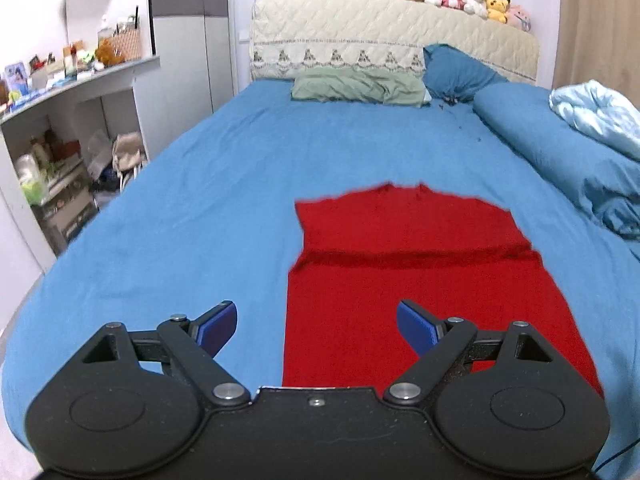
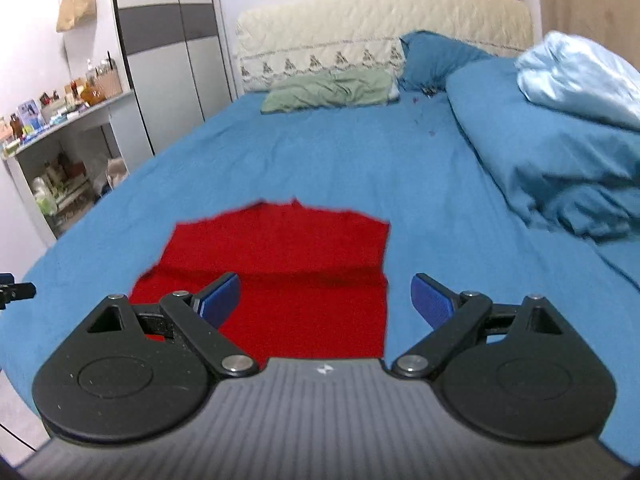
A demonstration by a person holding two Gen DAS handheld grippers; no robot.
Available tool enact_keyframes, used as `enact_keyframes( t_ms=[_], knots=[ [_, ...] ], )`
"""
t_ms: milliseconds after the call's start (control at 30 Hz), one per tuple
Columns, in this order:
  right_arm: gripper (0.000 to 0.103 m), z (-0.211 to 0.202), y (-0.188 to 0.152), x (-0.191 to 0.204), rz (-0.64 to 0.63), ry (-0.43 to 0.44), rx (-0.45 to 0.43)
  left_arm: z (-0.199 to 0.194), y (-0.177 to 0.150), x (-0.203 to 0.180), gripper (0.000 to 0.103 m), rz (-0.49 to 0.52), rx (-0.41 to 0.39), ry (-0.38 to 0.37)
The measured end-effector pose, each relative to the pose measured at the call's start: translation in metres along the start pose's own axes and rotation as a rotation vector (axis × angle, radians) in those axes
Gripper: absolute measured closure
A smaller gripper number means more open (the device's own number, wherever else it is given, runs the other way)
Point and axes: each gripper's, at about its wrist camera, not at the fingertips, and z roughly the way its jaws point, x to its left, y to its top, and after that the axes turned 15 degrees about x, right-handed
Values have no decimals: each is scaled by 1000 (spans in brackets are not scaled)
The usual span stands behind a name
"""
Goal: Fold small clothes
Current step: 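Withdraw both tools and bring them to the sweater hem, then grasp the hem with the left tool while the right tool grasps it too, lifting toward the collar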
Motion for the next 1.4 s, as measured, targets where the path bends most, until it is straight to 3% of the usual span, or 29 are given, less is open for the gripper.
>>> enact_keyframes(
  t_ms=[267,500,600,900,933,1033,1133,1233,1267,1400],
  knots=[
    [0,35,-119,-8,73,-24,47,56,-97,11,19,18,41,-15],
    [5,74,-187,6,51,-90,53,92,-146,15,40,19,48,7],
    [11,79,-200,13,57,-106,56,92,-154,12,40,33,24,14],
    [27,91,-214,17,130,-145,161,103,-151,8,47,2,83,17],
    [32,92,-213,18,130,-144,168,103,-150,7,48,6,89,15],
    [53,92,-208,18,133,-117,176,103,-148,7,57,8,105,1],
    [63,91,-206,20,127,-104,191,102,-144,9,65,-13,139,-9],
    [79,90,-205,14,165,-71,195,100,-137,13,89,-56,168,-18],
    [80,90,-205,11,175,-60,192,98,-135,14,95,-65,173,-29],
    [81,84,-206,4,191,-25,168,88,-132,12,98,-56,154,-33]
  ],
)
